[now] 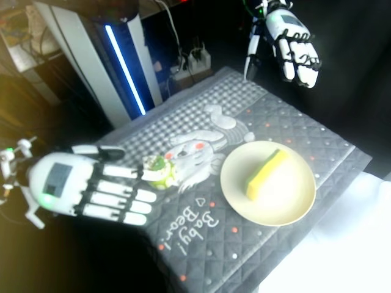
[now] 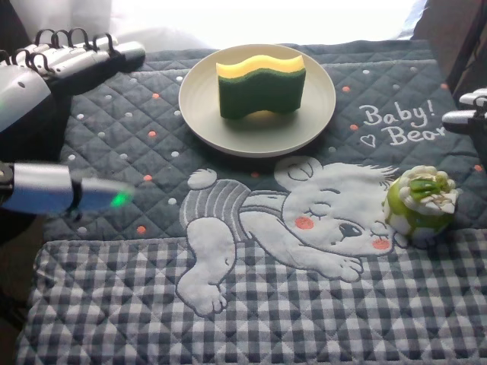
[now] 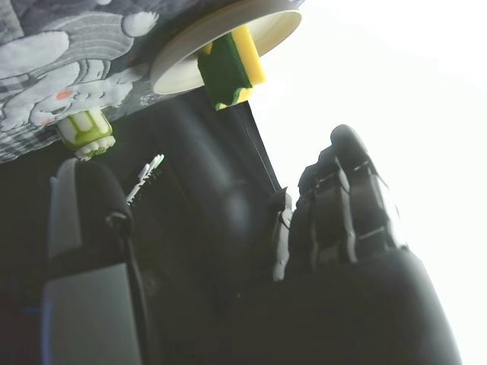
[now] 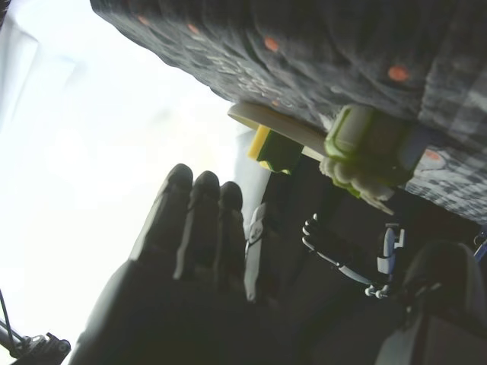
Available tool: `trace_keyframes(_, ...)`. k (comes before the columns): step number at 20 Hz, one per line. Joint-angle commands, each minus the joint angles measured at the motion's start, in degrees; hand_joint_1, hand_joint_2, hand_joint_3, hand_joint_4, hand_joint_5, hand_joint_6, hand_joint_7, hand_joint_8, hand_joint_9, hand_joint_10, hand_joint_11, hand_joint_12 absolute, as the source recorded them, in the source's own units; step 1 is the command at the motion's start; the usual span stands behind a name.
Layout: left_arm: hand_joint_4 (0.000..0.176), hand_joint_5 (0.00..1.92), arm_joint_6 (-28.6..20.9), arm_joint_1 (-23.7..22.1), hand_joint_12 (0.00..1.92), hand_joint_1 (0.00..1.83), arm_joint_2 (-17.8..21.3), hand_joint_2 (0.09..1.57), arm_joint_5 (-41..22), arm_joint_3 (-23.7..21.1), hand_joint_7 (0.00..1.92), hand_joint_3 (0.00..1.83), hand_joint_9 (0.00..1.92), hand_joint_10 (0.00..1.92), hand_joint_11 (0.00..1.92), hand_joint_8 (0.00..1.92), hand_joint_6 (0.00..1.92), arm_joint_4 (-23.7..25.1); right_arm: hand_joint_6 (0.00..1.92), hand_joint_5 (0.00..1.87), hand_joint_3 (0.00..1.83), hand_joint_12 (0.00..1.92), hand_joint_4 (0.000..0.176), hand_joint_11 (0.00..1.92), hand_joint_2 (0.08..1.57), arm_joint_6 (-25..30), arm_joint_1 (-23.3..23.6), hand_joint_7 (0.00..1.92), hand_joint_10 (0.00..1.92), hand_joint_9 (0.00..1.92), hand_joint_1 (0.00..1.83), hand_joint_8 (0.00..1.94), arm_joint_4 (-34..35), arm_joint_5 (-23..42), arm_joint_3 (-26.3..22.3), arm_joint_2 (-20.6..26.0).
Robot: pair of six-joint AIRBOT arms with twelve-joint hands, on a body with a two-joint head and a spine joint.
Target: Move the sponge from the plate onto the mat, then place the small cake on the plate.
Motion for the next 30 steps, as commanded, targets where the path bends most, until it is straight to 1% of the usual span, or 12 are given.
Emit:
trace_keyframes(1, 0.122, 0.19, -0.1, -0.9, 0.49, 0.59, -0.1, 0.98, -6.8, 0.3, 0.10, 0.01, 0.12, 0.01, 0.00, 0.00, 0.00, -0.5, 0.00, 0.31, 0.00, 0.61, 0.081, 0.00, 1.07, 0.3, 0.8, 0.20, 0.01, 0.18, 0.67, 0.00, 1.8, 6.4, -0.1, 0.3)
trace_keyframes(3, 0.123, 0.20, -0.1, -2.8, 0.33, 0.57, -1.0, 0.99, -6.2, 1.2, 0.09, 0.00, 0.08, 0.00, 0.00, 0.00, 0.00, -0.1, 0.00, 0.32, 0.00, 0.60, 0.084, 0.00, 1.07, 0.3, 1.0, 0.20, 0.01, 0.18, 0.67, 0.00, 1.8, 6.4, -0.1, 0.3)
trace_keyframes(6, 0.078, 0.20, -0.1, -11.0, 0.34, 0.68, -7.2, 0.98, 0.7, 7.4, 0.13, 0.00, 0.08, 0.00, 0.00, 0.01, 0.00, 1.2, 0.00, 0.31, 0.00, 0.45, 0.084, 0.00, 1.12, 0.3, 1.2, 0.18, 0.00, 0.15, 0.67, 0.00, 1.8, 7.2, -0.2, 0.2)
trace_keyframes(11, 0.174, 0.17, 0.6, -26.6, 0.65, 0.54, -21.7, 0.94, 21.5, 21.8, 0.17, 0.00, 0.18, 0.00, 0.00, 0.00, 0.00, 6.1, 0.00, 0.25, 0.00, 0.39, 0.083, 0.00, 1.08, 0.6, 2.6, 0.11, 0.00, 0.08, 0.43, 0.00, -1.0, 11.2, -1.0, 0.3)
trace_keyframes(14, 0.148, 0.31, 4.4, -30.1, 1.02, 0.69, -26.9, 0.95, 28.9, 26.9, 0.38, 0.00, 0.41, 0.02, 0.03, 0.01, 0.00, 6.1, 0.00, 0.23, 0.00, 0.37, 0.070, 0.00, 1.09, 0.6, 3.6, 0.09, 0.00, 0.09, 0.50, 0.00, -1.5, 11.2, -0.6, -0.4)
trace_keyframes(19, 0.000, 0.78, 17.1, -32.0, 1.29, 0.96, -35.1, 1.00, 37.0, 34.6, 0.93, 0.00, 0.90, 0.15, 0.31, 0.05, 0.01, -1.8, 0.00, 0.22, 0.00, 0.51, 0.099, 0.00, 1.10, 0.6, 3.6, 0.11, 0.00, 0.11, 0.52, 0.00, -2.0, 11.1, 0.1, -1.2)
trace_keyframes(20, 0.000, 0.84, 17.1, -32.0, 1.31, 0.97, -35.9, 1.03, 37.4, 35.6, 0.98, 0.00, 0.90, 0.26, 0.33, 0.03, 0.00, -2.4, 0.00, 0.22, 0.00, 0.57, 0.105, 0.00, 1.10, 0.6, 3.6, 0.11, 0.00, 0.12, 0.52, 0.00, -2.0, 11.1, 0.2, -1.3)
trace_keyframes(21, 0.087, 0.92, 17.1, -32.1, 1.38, 1.02, -36.7, 1.15, 37.8, 36.5, 1.06, 0.00, 0.92, 0.45, 0.41, 0.05, 0.82, -2.9, 0.00, 0.23, 0.00, 0.60, 0.102, 0.00, 1.10, 0.6, 3.6, 0.12, 0.00, 0.13, 0.52, 0.00, -2.0, 11.1, 0.3, -1.5)
trace_keyframes(22, 0.000, 0.89, 17.1, -32.3, 1.42, 1.18, -37.5, 1.14, 38.0, 37.3, 0.99, 0.00, 0.93, 0.61, 0.49, 0.96, 0.91, -3.1, 0.00, 0.24, 0.00, 0.62, 0.099, 0.00, 1.10, 0.6, 3.6, 0.12, 0.00, 0.13, 0.53, 0.00, -2.1, 11.1, 0.4, -1.6)
trace_keyframes(24, 0.000, 0.99, 17.1, -32.8, 1.77, 1.13, -38.8, 1.11, 38.3, 38.7, 0.91, 0.00, 0.83, 1.40, 0.66, 1.05, 0.94, -3.2, 0.00, 0.26, 0.00, 0.59, 0.084, 0.00, 1.10, 0.6, 3.6, 0.13, 0.00, 0.14, 0.54, 0.00, -2.2, 11.1, 0.6, -1.9)
trace_keyframes(28, 0.000, 1.06, 17.2, -33.2, 1.25, 1.26, -33.5, 1.11, 32.7, 32.0, 0.99, 0.00, 1.00, 1.03, 0.91, 1.19, 0.64, -1.7, 0.00, 0.29, 0.00, 0.57, 0.072, 0.00, 1.12, 1.2, 3.6, 0.17, 0.00, 0.16, 0.45, 0.00, -2.4, 11.0, 0.6, -1.9)
trace_keyframes(30, 0.000, 1.07, 17.2, -33.0, 1.37, 1.27, -28.6, 1.10, 29.4, 26.5, 1.01, 0.00, 1.08, 1.05, 0.98, 1.19, 0.56, 0.9, 0.00, 0.28, 0.00, 0.59, 0.085, 0.00, 1.15, 1.6, 3.6, 0.18, 0.01, 0.18, 0.38, 0.00, -2.4, 11.0, 0.6, -1.9)
